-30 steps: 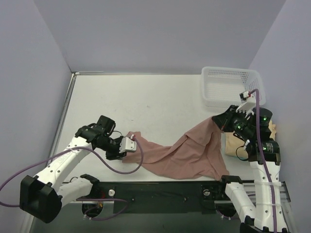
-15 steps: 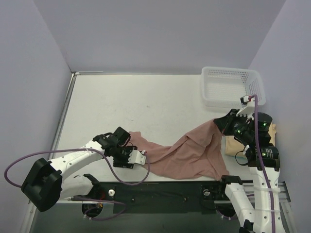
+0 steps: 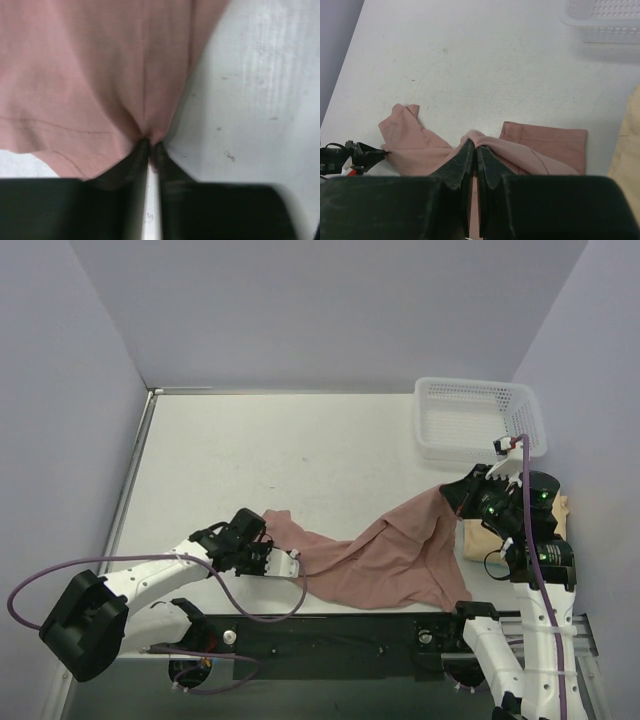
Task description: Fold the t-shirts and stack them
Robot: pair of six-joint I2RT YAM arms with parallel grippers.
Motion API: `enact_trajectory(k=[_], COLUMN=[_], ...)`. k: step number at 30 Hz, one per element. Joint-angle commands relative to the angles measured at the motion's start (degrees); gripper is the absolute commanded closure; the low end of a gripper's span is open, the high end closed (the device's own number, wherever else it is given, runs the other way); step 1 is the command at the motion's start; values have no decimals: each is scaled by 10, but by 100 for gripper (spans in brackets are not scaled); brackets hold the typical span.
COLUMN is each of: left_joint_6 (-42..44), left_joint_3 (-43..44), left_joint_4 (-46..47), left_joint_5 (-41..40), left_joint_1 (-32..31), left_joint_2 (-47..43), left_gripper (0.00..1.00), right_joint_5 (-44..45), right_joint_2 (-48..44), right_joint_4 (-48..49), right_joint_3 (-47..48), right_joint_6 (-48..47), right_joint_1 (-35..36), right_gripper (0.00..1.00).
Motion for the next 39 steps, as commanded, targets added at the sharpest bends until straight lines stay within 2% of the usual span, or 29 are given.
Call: enact_trajectory(k=[1,3,6,10,14,15,18,21,24,29,33,37,39], left_joint_6=[11,-11,-24,-49,-79,-88,-105,-118,-113,-118,-120,-100,-94], left_joint_3=[-27,-4,64,212,392,411,501,560,624,673,637,581,594], left_joint_4=[42,27,-43,-110,-122,-123,-95,-3,53,115,121,171,200], left_joint_5=[-37,-48,-56,-52,-72,-76,-110,-188,-230,-283,-278,-250,-227], left_joint_1=[-2,3,36,141,230,251,276,304,322,331,337,340,353], left_joint_2=[-1,-11,-29,-50,-62,-64,-67,-72,-72,-77,-83,-57,-15], left_gripper=[100,100,100,100,100,100,100,100,100,100,100,100,100], right_joint_5=[-1,7,27,39,42,40,35,30,34,35,38,6,-30], right_joint_2=[0,-2,5,30,57,65,85,100,101,83,86,145,202], right_joint_4=[8,5,-11,-26,-33,-34,-39,-47,-56,-59,-47,21,81], right_joint_3=[6,10,34,97,188,221,286,382,453,524,515,488,488], right_joint_6=[-9,-9,-10,-2,3,3,2,-4,-13,-1,3,28,57], right_joint_1=[-4,-4,-4,-5,-6,-4,-5,-5,-6,-4,-5,-4,-4], right_gripper=[100,100,100,100,100,100,100,100,100,100,100,100,100])
